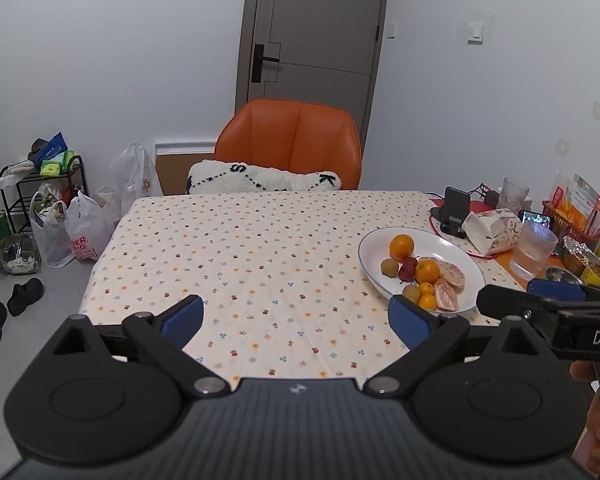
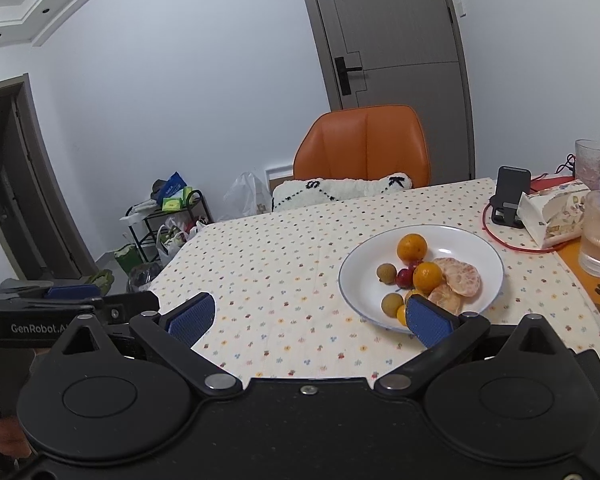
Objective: Organize fruits
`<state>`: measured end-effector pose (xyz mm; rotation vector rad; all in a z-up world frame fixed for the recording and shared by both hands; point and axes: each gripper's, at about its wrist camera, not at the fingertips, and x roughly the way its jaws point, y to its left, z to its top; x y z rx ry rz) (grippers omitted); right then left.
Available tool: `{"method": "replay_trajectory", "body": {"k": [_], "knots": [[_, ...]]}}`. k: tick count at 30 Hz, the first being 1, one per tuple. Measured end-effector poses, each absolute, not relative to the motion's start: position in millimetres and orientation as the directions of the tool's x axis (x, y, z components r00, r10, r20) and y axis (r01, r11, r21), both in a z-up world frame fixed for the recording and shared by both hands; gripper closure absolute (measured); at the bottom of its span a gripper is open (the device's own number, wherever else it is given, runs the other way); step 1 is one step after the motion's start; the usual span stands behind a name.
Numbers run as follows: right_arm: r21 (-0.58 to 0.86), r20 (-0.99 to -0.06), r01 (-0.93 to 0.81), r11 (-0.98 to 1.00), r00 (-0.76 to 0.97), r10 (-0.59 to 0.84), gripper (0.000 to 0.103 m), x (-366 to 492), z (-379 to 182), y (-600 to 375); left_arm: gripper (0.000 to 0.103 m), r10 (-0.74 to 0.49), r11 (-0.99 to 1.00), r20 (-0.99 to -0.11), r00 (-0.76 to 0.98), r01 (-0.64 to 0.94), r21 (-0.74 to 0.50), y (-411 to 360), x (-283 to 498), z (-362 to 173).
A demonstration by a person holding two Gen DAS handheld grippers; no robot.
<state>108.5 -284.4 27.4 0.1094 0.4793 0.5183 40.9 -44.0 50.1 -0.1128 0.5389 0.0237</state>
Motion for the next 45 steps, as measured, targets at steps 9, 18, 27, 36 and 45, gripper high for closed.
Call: {"method": "replay_trajectory", "body": {"k": [9,18,27,36,45], "knots": [[0.209,-0.418,-0.454,0.866,0.759,0.498,0.000,80,30,-284,0.005,-0.009,0.993,-0.509,0.861,-0.053,-0.106,-36,15,53],[0.199,-0.420,-0.454,0.868,0.761,0.494,0.000,57,36,-280,0.005,-0.022,0.991,-0.478,0.878,-0.044,-0.127,-26,-17,61],[0.159,-0.436,-0.454,0.877,0.765,0.475,0.000,30,42,-277,0.004,-0.025,0.992,-0.494,0.869,-0.042,-0.123,-14,-35,54],[0.156,-0.444,-0.457,0.876,0.760,0.476,0.000,12,35,-281,0.004,0.004,0.995,-0.506,0.863,-0.055,-0.086,-5,-50,47],[0.167,-0.443,-0.455,0.875,0.758,0.479,0.000,9,35,-283,0.004,-0.001,0.996,-0.509,0.861,-0.044,-0.076,-9,-52,46]]}}
